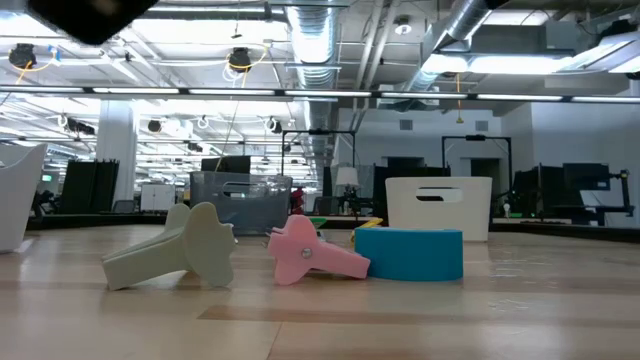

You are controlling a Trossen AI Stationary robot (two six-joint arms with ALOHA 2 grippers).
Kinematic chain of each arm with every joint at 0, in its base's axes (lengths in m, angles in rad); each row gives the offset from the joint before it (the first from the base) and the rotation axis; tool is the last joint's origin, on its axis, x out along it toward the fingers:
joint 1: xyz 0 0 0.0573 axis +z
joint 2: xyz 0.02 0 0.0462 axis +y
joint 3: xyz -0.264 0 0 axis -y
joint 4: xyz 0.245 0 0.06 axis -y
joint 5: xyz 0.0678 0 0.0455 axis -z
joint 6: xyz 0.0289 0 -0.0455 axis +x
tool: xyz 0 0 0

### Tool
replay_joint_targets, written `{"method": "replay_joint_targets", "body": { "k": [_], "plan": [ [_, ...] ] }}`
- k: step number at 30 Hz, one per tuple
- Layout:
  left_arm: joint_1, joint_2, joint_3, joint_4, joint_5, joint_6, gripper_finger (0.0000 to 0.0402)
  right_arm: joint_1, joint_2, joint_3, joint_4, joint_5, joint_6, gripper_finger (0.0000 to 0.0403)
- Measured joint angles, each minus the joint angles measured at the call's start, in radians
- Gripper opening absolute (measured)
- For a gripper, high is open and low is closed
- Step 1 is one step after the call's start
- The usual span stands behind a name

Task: Pick and place Stapler, Stapler remover, tape
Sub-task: Put the green stapler into the black bin

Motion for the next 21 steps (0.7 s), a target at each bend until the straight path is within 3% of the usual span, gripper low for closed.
{"method": "replay_joint_targets", "body": {
  "k": [9, 21],
  "plan": [
    [-0.002, 0.127, 0.021, -0.004, 0.121, -0.05, 0.0002, 0.0, 0.0, 0.0, -0.019, 0.0, 0.025, 0.0],
    [0.008, 0.136, 0.031, -0.023, 0.132, -0.093, 0.001, 0.0, 0.0, 0.0, -0.029, 0.0, 0.026, 0.0]
  ]
}}
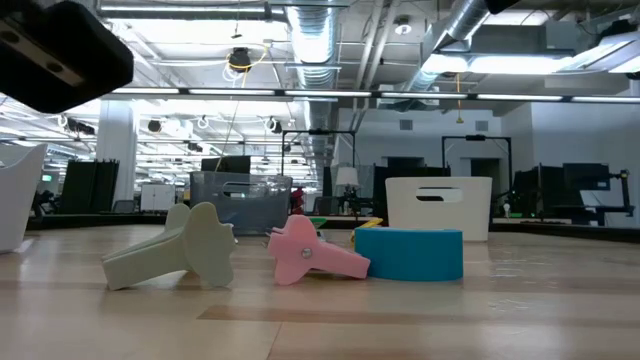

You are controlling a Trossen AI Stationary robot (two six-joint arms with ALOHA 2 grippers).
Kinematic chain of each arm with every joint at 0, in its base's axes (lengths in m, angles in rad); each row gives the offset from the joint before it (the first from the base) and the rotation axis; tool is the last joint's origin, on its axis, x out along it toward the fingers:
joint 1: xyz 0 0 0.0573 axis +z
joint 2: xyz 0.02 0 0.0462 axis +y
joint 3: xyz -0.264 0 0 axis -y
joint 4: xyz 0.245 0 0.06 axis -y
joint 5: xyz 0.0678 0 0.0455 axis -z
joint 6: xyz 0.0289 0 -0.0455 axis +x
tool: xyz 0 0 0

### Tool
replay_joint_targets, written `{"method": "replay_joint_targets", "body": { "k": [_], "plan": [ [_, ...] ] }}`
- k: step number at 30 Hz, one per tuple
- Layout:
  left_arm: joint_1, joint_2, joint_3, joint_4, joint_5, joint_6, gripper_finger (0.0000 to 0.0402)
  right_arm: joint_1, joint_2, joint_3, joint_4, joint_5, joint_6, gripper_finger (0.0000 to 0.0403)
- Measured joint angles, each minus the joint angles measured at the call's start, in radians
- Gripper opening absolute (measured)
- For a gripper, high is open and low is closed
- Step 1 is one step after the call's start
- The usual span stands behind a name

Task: Pick and place Stapler, Stapler remover, tape
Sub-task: Put the green stapler into the black bin

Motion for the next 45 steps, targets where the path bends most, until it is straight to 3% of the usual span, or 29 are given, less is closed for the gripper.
{"method": "replay_joint_targets", "body": {
  "k": [18, 34, 45],
  "plan": [
    [0.001, 0.0, -0.056, -0.061, 0.049, -0.113, 0.0123, -0.001, 0.0, 0.0, -0.02, 0.0, 0.008, 0.0],
    [-0.02, 0.051, -0.06, 0.079, 0.056, -0.133, 0.0127, -0.001, 0.0, 0.0, -0.025, 0.0, 0.008, 0.0],
    [-0.024, 0.103, -0.056, 0.083, 0.077, -0.17, 0.0118, 0.0, 0.0, 0.0, -0.028, 0.0, 0.024, 0.0]
  ]
}}
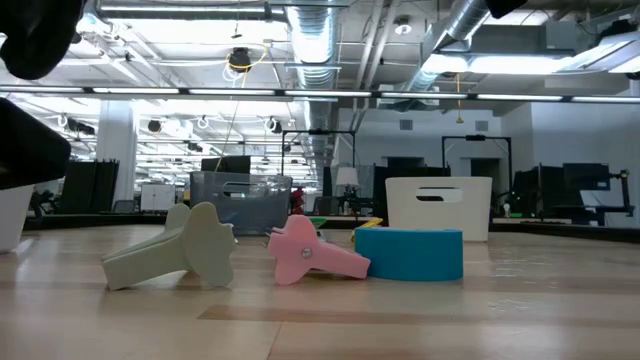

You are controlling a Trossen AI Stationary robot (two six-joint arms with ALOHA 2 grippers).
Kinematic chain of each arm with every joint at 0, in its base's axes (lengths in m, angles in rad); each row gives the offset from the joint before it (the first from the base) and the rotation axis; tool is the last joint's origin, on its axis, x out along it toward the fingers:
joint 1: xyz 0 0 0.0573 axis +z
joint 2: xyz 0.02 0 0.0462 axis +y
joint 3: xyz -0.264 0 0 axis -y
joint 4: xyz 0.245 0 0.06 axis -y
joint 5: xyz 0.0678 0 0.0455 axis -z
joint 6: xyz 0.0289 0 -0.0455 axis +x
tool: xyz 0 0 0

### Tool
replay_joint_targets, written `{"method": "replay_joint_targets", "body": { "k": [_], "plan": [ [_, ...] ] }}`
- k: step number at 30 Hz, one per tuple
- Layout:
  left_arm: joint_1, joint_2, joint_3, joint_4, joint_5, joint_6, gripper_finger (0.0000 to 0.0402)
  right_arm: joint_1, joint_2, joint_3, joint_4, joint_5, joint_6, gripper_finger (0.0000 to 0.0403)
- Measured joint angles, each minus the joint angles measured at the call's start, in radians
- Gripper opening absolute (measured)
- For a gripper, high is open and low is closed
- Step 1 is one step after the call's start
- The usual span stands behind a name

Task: Pick and place Stapler, Stapler remover, tape
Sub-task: Put the green stapler into the black bin

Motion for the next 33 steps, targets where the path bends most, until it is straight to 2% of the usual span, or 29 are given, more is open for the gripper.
{"method": "replay_joint_targets", "body": {
  "k": [10, 18, 23, 27, 33],
  "plan": [
    [0.0, 0.003, -0.002, 0.017, -0.039, 0.002, 0.0008, 0.0, 0.0, 0.0, 0.0, 0.0, 0.002, 0.0],
    [0.029, -0.009, -0.005, 0.032, -0.081, 0.003, 0.0003, 0.0, 0.0, 0.0, -0.008, 0.0, 0.001, 0.0],
    [0.079, -0.071, -0.005, 0.007, -0.14, 0.063, 0.0002, -0.001, 0.0, 0.0, -0.02, 0.0, 0.002, 0.0],
    [0.131, -0.166, -0.005, -0.073, -0.254, 0.155, 0.0002, -0.001, 0.0, 0.0, -0.024, 0.0, 0.002, 0.0],
    [0.245, -0.339, -0.005, -0.203, -0.564, 0.343, 0.0002, 0.0, 0.0, 0.0, -0.023, 0.012, 0.002, 0.0]
  ]
}}
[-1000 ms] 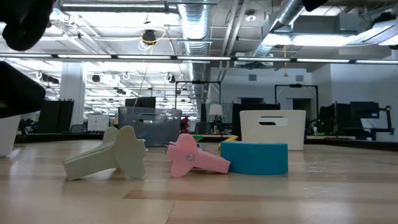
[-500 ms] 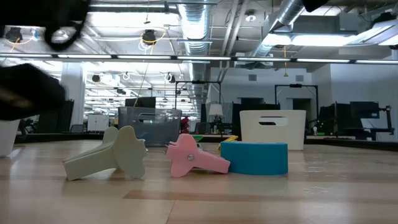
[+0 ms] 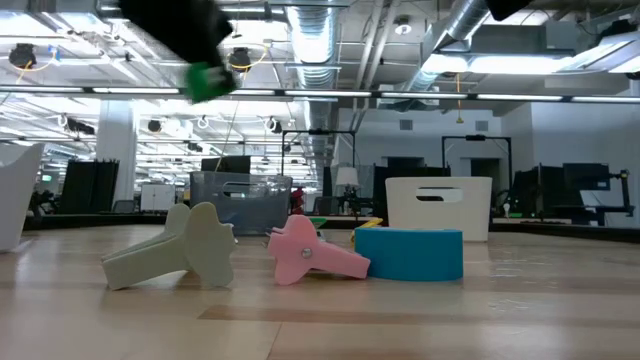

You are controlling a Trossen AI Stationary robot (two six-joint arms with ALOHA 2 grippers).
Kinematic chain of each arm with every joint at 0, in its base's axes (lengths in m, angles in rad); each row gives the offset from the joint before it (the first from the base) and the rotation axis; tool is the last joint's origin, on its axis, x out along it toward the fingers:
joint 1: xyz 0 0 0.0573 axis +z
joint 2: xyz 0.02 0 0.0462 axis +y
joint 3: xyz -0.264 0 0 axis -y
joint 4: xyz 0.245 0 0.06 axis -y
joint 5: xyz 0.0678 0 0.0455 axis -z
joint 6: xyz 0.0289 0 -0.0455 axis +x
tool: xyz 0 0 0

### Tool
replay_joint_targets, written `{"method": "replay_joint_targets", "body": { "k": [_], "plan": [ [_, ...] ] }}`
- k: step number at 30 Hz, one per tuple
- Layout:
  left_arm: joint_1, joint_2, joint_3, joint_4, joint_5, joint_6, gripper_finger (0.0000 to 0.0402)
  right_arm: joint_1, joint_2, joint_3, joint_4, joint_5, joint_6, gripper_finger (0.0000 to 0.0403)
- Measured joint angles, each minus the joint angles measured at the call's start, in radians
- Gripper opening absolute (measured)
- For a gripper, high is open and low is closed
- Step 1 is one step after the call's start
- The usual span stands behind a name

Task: Pick and place Stapler, Stapler remover, tape
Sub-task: Put the green stapler into the black bin

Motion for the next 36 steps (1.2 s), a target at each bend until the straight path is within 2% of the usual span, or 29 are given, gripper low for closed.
{"method": "replay_joint_targets", "body": {
  "k": [5, 11, 17, 22, 25, 36],
  "plan": [
    [0.162, -0.127, 0.002, -0.009, -0.198, 0.154, 0.0002, -0.001, 0.002, 0.0, -0.001, 0.059, 0.023, 0.0],
    [0.4, -0.202, 0.002, -0.015, -0.237, 0.191, 0.0001, 0.009, 0.002, 0.0, -0.015, 0.066, 0.03, 0.0],
    [0.609, -0.176, 0.003, -0.016, -0.112, 0.176, 0.0001, 0.009, 0.002, 0.0, -0.04, 0.066, 0.045, 0.0],
    [0.73, -0.127, 0.002, -0.02, 0.014, 0.119, 0.0001, 0.009, 0.002, 0.0, -0.044, 0.066, 0.045, 0.0],
    [0.774, -0.087, 0.002, -0.042, 0.062, 0.098, 0.0001, 0.009, 0.002, 0.0, -0.044, 0.066, 0.045, 0.0],
    [0.864, 0.087, 0.002, -0.096, 0.134, 0.035, 0.0001, 0.009, 0.002, 0.0, -0.044, 0.066, 0.045, 0.0]
  ]
}}
